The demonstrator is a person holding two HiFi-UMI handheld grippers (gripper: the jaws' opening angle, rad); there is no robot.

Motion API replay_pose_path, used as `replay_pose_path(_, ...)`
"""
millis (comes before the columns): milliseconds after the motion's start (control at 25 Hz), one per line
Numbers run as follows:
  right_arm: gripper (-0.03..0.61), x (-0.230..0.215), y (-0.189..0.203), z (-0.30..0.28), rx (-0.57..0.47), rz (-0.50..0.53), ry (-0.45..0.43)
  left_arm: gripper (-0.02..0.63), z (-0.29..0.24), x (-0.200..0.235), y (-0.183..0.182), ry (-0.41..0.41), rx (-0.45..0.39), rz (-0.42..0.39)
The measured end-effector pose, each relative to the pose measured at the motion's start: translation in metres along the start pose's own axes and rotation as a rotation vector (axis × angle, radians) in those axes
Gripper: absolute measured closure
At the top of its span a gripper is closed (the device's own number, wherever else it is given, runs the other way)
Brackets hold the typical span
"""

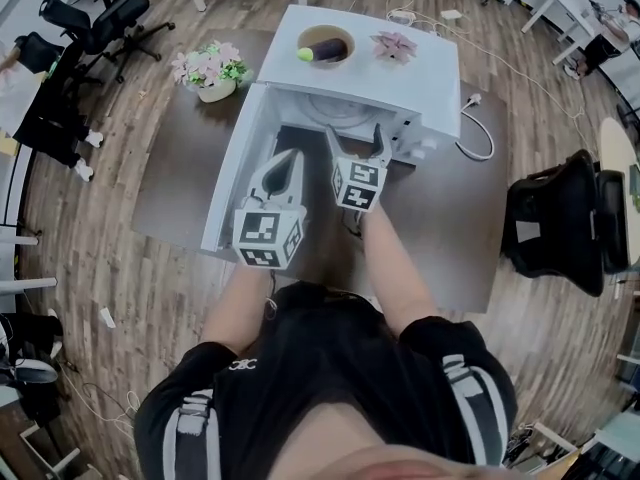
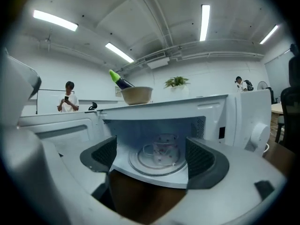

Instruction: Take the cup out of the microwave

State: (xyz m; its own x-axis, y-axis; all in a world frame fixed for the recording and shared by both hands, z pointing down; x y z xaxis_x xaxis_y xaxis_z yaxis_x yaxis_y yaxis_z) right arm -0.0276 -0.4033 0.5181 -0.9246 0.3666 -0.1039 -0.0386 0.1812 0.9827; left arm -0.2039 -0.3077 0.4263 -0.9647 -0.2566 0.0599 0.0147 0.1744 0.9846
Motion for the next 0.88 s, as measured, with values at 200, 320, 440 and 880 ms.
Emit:
replay_pose_path(200, 0.140, -0.018, 0.022, -0.038, 0.046, -0.009, 0.070, 0.621, -0.016, 0.006, 0.014, -0.014, 0.010, -0.019)
replay_pose_path(320, 0.141, -0.028, 0.032, -0.060, 0.061, -0.003, 0.092, 0.621, -0.026, 0.009, 0.030, -0.024, 0.025, -0.043)
replay_pose_path(440, 0.143, -0.039, 0.038, -0.081, 0.077, -0.016, 0.112, 0.621, -0.037, 0.013, 0.046, -0.024, 0.058, -0.020)
replay_pose_path(880, 0.143, -0.067, 0.051, -0.138, 0.177, -0.015, 0.161, 0.621, -0.065, 0.022, 0.076, -0.005, 0.105, 0.009)
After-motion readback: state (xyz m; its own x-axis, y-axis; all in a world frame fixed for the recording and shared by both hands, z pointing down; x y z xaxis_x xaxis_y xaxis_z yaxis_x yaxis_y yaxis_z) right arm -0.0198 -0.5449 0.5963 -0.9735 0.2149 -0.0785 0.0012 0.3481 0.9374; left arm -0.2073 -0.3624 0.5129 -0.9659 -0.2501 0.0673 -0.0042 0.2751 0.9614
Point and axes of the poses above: the fingertips, and each gripper's own axes: z backward along the fingers, x to its left, y out of its underside, the point moved 10 cm from there along z, backward along the fingers, and after that the axes turned 12 degrees about -y, right-handed, at the moved point
